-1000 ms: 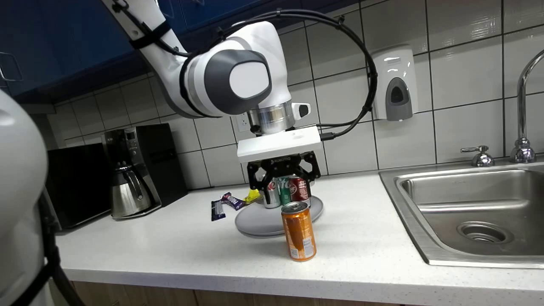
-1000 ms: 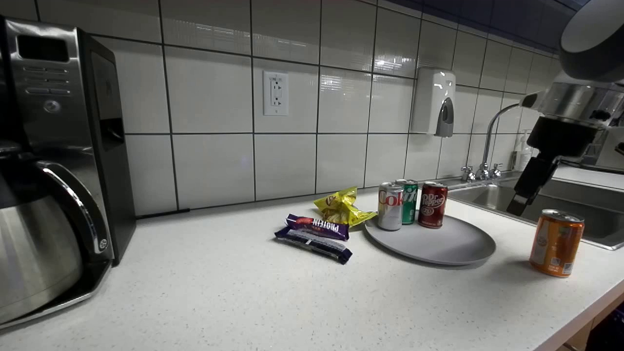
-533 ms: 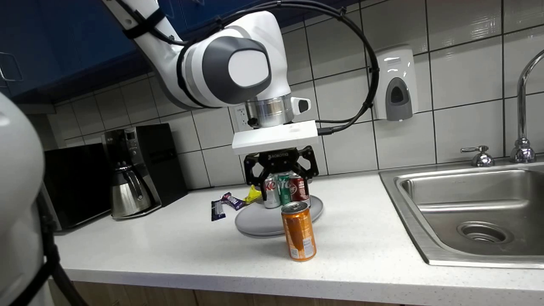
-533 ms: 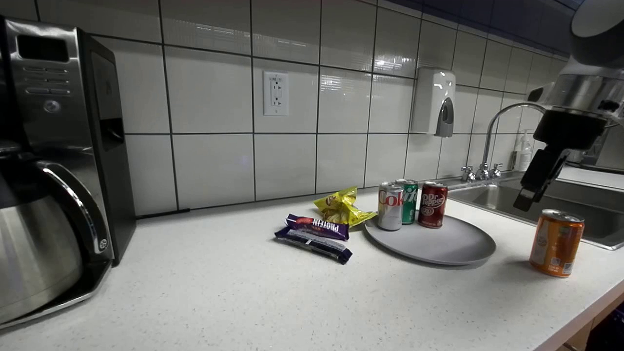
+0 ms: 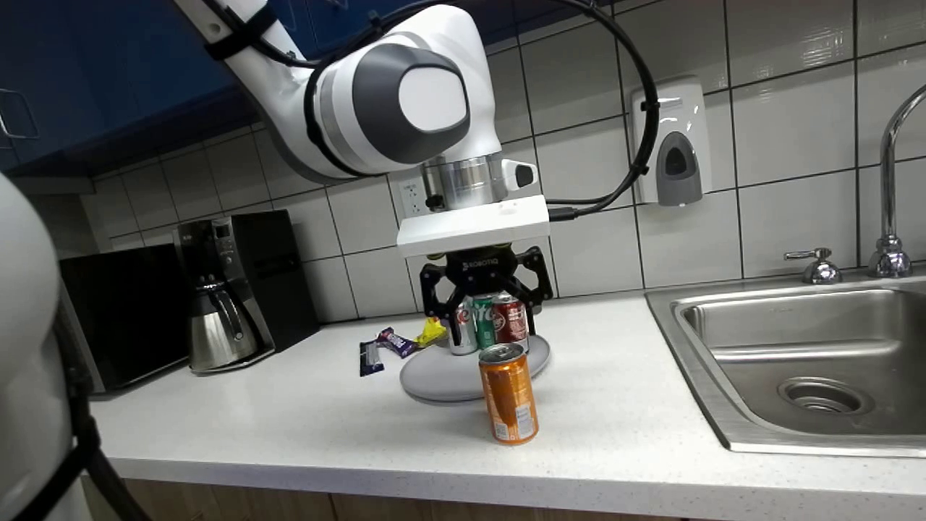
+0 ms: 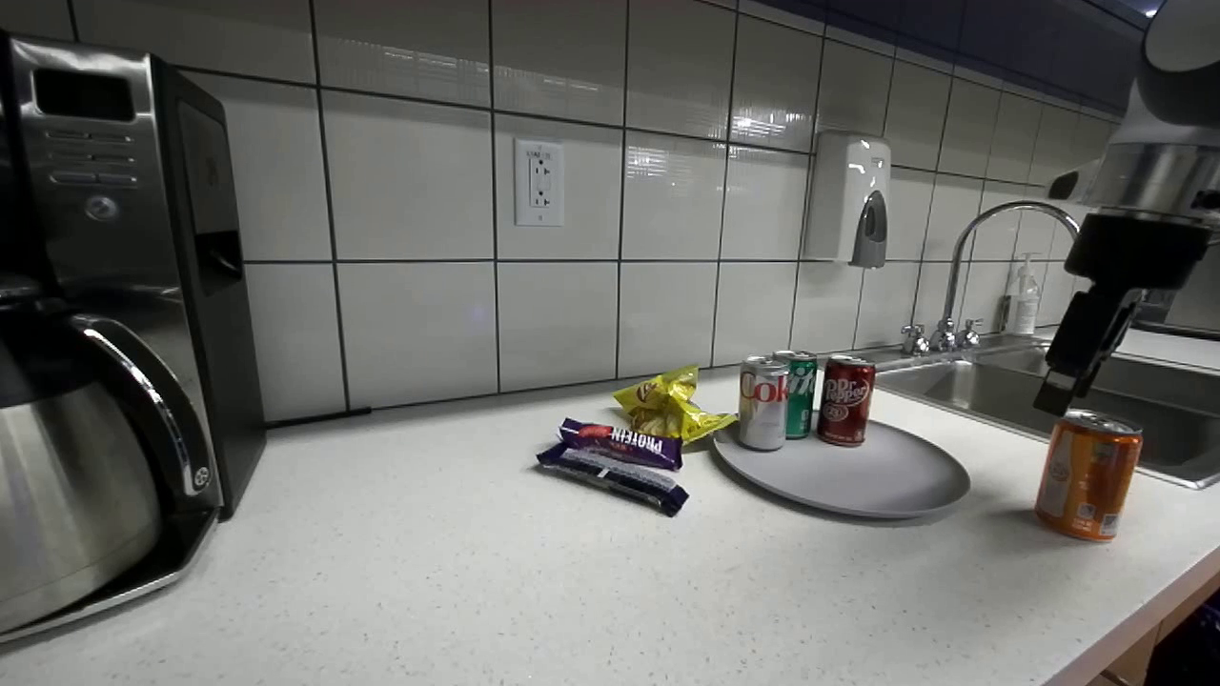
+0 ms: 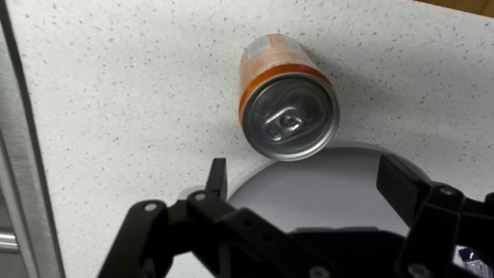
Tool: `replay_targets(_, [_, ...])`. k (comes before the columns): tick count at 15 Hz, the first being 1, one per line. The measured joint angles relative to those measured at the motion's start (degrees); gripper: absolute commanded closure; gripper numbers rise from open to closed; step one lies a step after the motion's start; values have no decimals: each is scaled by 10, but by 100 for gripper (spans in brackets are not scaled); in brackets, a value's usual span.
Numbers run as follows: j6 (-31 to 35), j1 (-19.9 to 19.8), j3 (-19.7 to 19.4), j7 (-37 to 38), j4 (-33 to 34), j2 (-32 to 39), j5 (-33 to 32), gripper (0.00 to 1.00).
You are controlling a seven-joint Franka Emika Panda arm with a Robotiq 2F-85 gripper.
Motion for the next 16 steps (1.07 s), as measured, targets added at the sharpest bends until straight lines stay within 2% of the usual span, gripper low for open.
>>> replay_targets(16, [-35,-10,-9,3,0,2,-11,0])
